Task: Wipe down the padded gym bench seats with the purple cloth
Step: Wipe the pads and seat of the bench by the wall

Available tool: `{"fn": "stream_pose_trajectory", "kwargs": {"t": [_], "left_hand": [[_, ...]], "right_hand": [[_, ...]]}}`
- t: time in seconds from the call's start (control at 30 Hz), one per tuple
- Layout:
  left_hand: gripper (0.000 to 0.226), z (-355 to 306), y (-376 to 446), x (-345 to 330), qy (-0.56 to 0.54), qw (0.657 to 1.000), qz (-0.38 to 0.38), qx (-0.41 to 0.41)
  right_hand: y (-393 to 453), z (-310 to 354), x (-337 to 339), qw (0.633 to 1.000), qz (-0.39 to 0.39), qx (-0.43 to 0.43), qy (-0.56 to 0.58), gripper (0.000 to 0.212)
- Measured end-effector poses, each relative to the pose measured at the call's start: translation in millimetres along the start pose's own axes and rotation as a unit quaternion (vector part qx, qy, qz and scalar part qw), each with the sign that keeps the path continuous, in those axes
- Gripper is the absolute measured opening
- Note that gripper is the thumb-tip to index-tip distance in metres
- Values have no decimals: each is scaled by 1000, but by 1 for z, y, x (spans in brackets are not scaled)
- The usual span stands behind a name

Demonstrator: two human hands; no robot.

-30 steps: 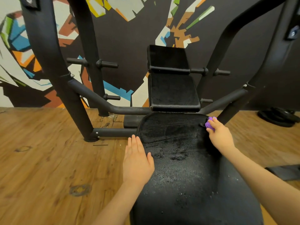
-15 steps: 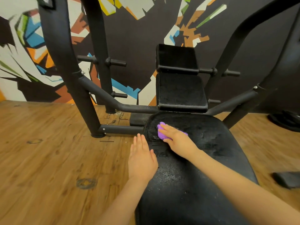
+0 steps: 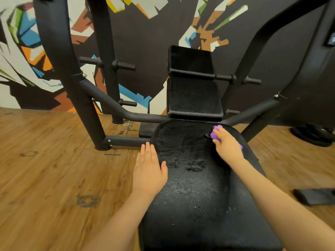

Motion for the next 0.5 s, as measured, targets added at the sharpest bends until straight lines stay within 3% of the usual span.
{"fn": "stream_pose_trajectory", "kwargs": {"t": [0.17, 0.3, 0.5], "left_hand": [[68, 0, -1, -1, -8, 1000, -1, -2], [68, 1, -1, 0, -24, 1000, -12, 5], [69, 2, 0, -1, -43, 999, -6, 8]], "right_hand": [[4, 55, -20, 998, -17, 38, 44, 51], [-11, 96, -38, 990, 7, 139, 35, 49], [-20, 58, -26, 986, 32, 156, 49, 48]]}}
Point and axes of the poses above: each hand's wrist, its own y-axis towards the middle knuckle, its own x-axis out of the back of the hand, z = x × y, the point moved 5 cm from there along y, towards the middle knuckle, and after that the axes turned 5 degrees about x, right-handed, at the moved point
